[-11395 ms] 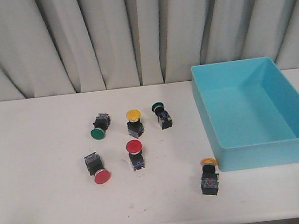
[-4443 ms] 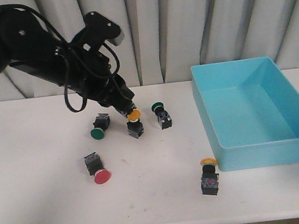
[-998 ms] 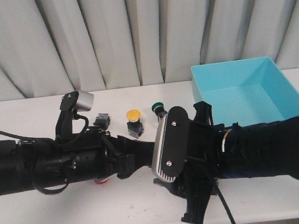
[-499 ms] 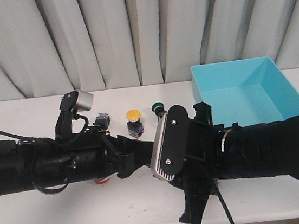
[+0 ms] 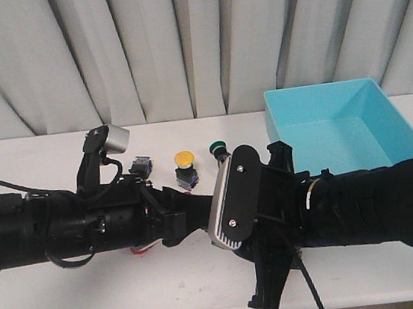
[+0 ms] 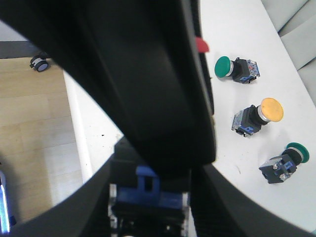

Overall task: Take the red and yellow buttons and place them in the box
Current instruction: 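Grasp the red button with the right gripper and open the left gripper, then carry the red button with the right gripper and lower it into the blue box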

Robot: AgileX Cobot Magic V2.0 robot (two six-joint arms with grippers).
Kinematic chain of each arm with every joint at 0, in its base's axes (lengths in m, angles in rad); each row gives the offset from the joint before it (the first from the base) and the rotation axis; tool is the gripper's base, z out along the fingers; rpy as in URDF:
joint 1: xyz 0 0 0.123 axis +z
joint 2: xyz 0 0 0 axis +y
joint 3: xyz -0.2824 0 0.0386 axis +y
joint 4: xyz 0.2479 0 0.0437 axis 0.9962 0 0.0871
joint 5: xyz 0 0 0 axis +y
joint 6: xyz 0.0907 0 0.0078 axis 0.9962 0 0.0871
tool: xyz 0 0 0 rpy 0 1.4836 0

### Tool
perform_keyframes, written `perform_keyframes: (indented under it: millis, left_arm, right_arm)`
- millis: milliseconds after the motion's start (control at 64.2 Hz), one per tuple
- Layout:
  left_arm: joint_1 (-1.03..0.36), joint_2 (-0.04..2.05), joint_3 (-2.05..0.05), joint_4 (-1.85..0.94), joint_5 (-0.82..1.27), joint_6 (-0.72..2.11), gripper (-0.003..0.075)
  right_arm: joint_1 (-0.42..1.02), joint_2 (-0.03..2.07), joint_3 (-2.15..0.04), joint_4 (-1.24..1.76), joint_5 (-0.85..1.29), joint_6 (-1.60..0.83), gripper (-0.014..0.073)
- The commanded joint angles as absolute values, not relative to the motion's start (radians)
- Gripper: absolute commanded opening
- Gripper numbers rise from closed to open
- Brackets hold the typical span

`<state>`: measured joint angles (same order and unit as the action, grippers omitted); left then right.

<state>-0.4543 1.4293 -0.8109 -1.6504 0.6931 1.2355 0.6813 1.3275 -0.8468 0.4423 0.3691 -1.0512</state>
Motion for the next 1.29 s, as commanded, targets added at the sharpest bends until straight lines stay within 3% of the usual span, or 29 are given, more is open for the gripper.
perform_keyframes:
  millis: [0,125,234,390,546,779,998,1278]
  left_arm:
    - [-0.459,1.402,-0.842,-1.702,0.746,1.241,0.0499]
    - [-0.458,1.401,-0.842,-1.691,0.74,1.241,0.0639]
    - [-0.458,1.401,-0.842,-1.658,0.729,1.241,0.0671]
    - [-0.452,1.401,-0.842,-1.607,0.726,1.241,0.0654]
    - [-0.434,1.401,-0.842,-1.578,0.724,1.25,0.061]
    - [-0.427,1.401,-0.842,-1.446,0.716,1.295,0.054]
    - [-0.427,1.401,-0.842,-1.392,0.721,1.294,0.0514]
    - [-0.427,1.401,-0.842,-1.392,0.733,1.294,0.0513]
  right_arm:
    - [0.68,1.299,-0.876,0.456,0.341,-1.053,0.0153]
    - [0.68,1.299,-0.876,0.453,0.342,-1.053,0.0153]
    - [0.678,1.288,-0.876,0.451,0.342,-1.053,0.0153]
    - [0.619,1.245,-0.876,0.446,0.377,-1.033,0.0153]
    - [0.456,1.198,-0.878,0.363,0.475,-0.985,0.0156]
    - [0.164,1.219,-0.995,0.289,0.606,-0.627,0.0162]
    - [-0.004,1.397,-1.19,0.169,0.844,-0.365,0.0164]
    - [-0.079,1.684,-1.319,0.062,0.924,-0.222,0.0173]
